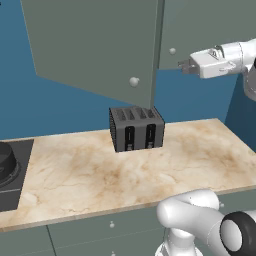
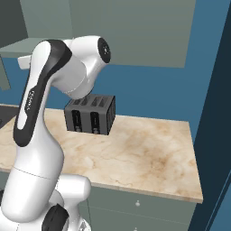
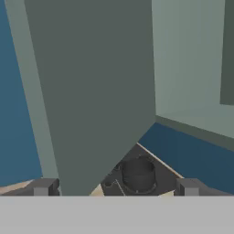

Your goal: Open the cabinet and move the ladle to the pot. Then close the cabinet.

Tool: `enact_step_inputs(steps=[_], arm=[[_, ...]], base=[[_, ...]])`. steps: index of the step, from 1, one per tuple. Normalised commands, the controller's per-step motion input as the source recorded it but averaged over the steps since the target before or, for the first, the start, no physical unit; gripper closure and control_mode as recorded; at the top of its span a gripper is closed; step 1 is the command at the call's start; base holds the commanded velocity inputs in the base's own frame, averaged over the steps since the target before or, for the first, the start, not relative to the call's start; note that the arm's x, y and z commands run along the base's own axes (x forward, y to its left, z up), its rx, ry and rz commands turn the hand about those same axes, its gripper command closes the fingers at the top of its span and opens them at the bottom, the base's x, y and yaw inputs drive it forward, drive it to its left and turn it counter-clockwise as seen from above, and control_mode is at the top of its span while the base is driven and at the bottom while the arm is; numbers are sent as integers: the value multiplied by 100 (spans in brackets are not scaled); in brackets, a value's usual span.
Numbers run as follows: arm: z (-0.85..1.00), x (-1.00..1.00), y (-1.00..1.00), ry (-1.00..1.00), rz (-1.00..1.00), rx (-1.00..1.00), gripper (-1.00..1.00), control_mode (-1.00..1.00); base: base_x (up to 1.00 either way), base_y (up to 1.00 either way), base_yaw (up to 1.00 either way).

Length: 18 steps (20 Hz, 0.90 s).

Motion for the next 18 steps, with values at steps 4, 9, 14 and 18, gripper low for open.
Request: enact_step_inputs(steps=[4,9,14,18], arm=[[0,25,28,0,0,24,-100,-100],[1,10,49,5,0,17,-100,-100],[7,4,50,8,1,13,-100,-100],[9,0,49,8,3,12,-100,-100]], base=[[0,0,0],[0,0,0],[0,0,0],[0,0,0]])
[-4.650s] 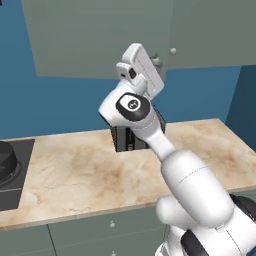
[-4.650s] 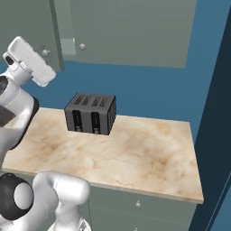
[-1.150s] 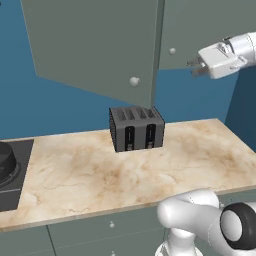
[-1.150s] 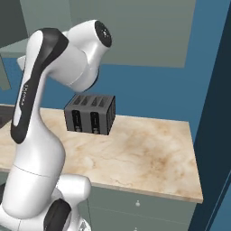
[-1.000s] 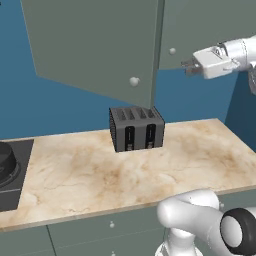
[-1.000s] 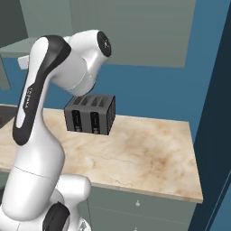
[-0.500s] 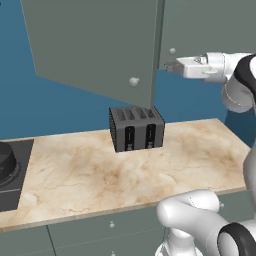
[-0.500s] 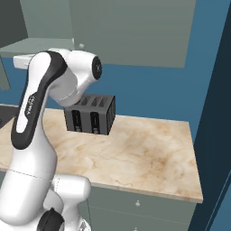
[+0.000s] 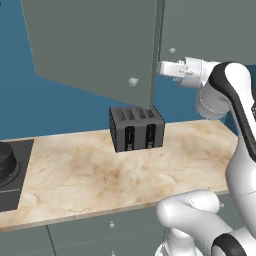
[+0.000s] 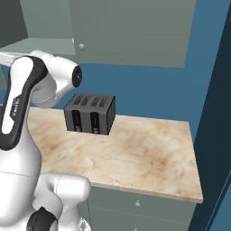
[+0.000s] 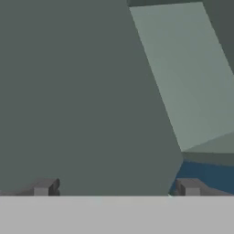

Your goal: Open the cabinet and move the ladle to the pot. Then close the cabinet.

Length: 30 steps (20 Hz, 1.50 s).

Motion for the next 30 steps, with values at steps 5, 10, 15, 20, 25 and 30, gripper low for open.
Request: enact_step_inputs(steps=[5,10,15,20,25,30], arm=[[12,-2,53,7,5,8,-100,-100],[14,-38,61,3,8,4,-100,-100],[6,-61,71,1,10,0,-100,-100],[10,-10,22,1,3,4,-100,-100],[11,15,-6,4,-1,6,-100,-100],[14,43,-86,10,-7,0,-100,-100]], base=[[0,0,0],[0,0,0],[0,0,0],[0,0,0],[0,0,0],[0,0,0]])
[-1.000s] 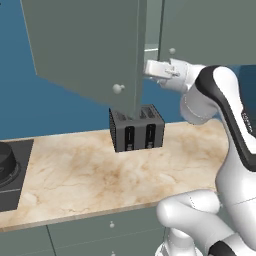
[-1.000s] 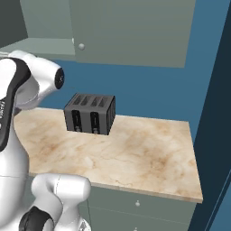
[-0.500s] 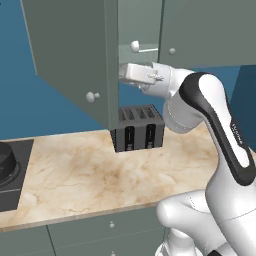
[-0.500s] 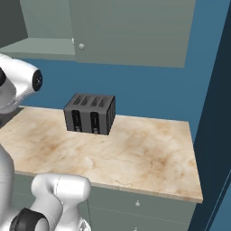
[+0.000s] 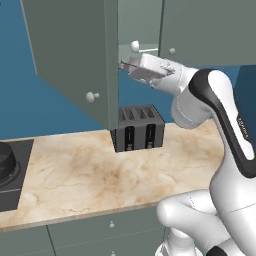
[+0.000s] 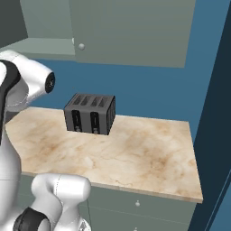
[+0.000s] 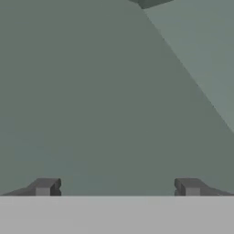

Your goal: Open the cabinet and move the ladle to the pot. Then close the cabinet.

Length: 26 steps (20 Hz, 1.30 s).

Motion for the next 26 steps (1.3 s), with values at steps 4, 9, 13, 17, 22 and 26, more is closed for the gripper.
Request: enact_step_inputs(steps=[4,9,13,17,22,26], arm=[[17,21,-100,14,-7,0,-100,-100],[18,0,-100,18,-9,0,-100,-100],[3,11,-96,17,-11,-6,-100,-100],[0,35,-84,12,-7,-9,-100,-100],[-9,40,-55,1,0,-6,-100,-100],[-19,11,-29,0,0,0,-100,-100]], base=[[0,0,0],[0,0,0],[0,0,0],[0,0,0],[0,0,0],[0,0,0]])
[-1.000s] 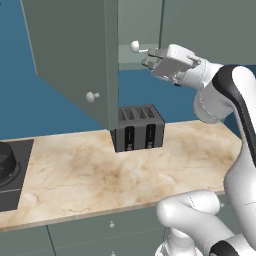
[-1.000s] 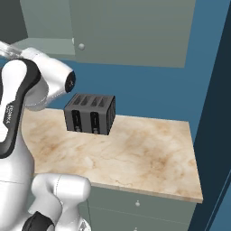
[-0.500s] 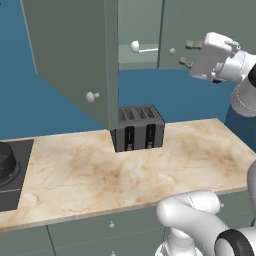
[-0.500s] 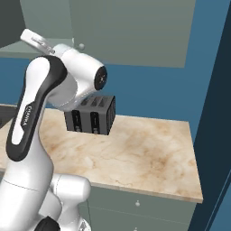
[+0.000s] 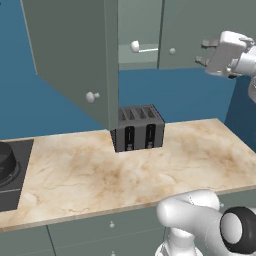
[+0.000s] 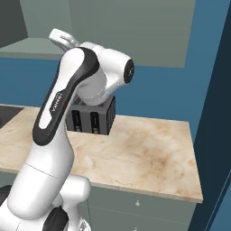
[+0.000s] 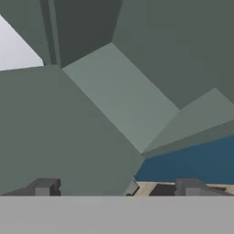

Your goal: Open the cabinet and move the ladle to the pot. Then close the cabinet.

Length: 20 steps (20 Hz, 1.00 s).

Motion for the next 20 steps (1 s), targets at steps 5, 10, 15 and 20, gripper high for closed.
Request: enact_step_inputs(steps=[5,10,15,20], arm=[[-35,9,-13,13,-19,0,-100,-100],[-17,28,0,33,-30,3,-100,-100],[0,39,0,41,-26,9,-100,-100],[-3,39,-4,33,-14,12,-100,-100]], base=[[0,0,0],[0,0,0],[0,0,0],[0,0,0]])
